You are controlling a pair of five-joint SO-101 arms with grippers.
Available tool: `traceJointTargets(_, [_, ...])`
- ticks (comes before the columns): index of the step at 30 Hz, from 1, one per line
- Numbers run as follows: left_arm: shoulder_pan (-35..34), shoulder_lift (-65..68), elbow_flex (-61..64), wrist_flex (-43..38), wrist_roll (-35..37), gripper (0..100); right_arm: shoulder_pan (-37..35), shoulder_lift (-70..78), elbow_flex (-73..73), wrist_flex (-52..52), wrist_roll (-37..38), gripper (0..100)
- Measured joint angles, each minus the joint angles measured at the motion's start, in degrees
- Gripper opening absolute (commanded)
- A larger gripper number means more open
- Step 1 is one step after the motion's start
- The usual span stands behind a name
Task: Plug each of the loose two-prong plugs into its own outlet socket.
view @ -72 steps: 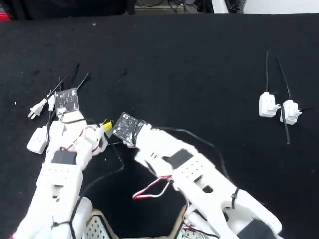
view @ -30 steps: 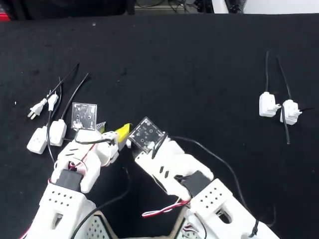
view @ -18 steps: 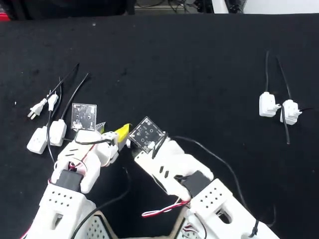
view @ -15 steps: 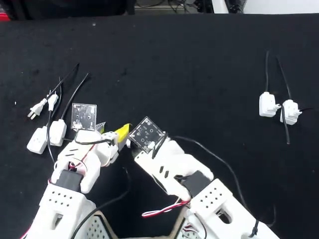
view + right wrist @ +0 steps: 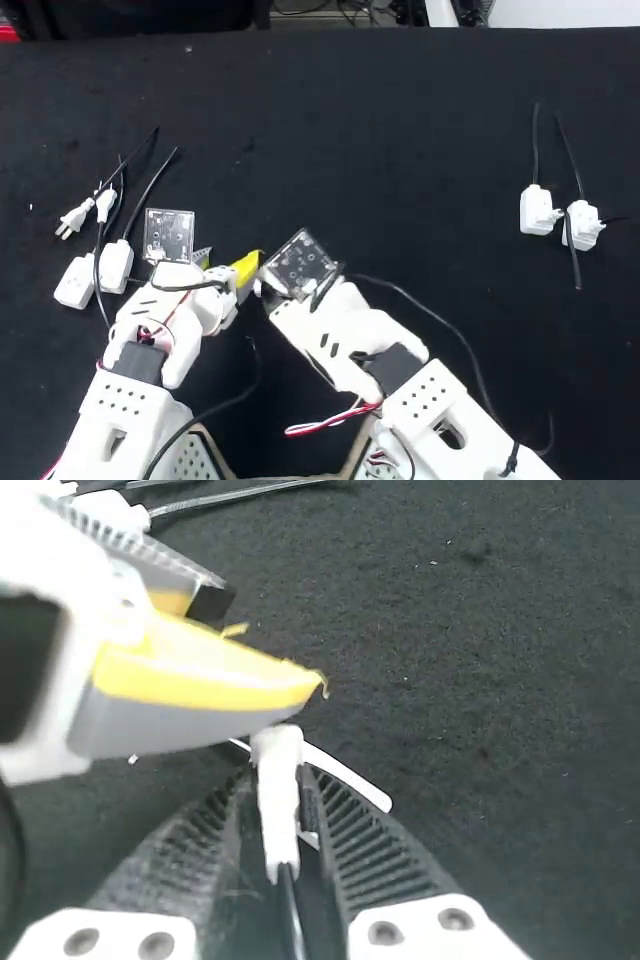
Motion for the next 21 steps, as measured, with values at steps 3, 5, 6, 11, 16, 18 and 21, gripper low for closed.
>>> traceJointTargets(3, [0.0, -0.1, 0.6, 0.0, 0.0, 24, 0.4, -0.1, 0.0, 0.0, -0.9, 1.1])
traceJointTargets(5, [0.0, 0.3, 0.7, 0.4, 0.0, 24, 0.6, -0.1, -0.1, 0.0, -1.1, 1.1])
traceJointTargets(6, [0.0, 0.2, 0.7, 0.4, 0.0, 24, 1.1, -0.1, -0.1, -0.3, -1.1, 1.1])
traceJointTargets(11, [0.2, 0.5, 0.9, 0.6, -0.2, 24, 1.8, -1.1, -0.2, -1.1, -1.1, 1.1])
traceJointTargets(16, [-2.9, 0.6, 0.9, 0.6, -0.2, 24, 2.2, -1.1, 1.0, -1.1, 1.6, 1.1])
traceJointTargets(18, [-4.7, 0.6, 0.9, 0.6, 0.3, 24, 5.1, -1.1, 0.9, 0.4, 1.9, 1.1])
traceJointTargets(21, [-6.6, 0.6, 0.9, 0.6, 1.3, 24, 9.3, -1.1, -1.5, 5.3, 2.1, 1.1])
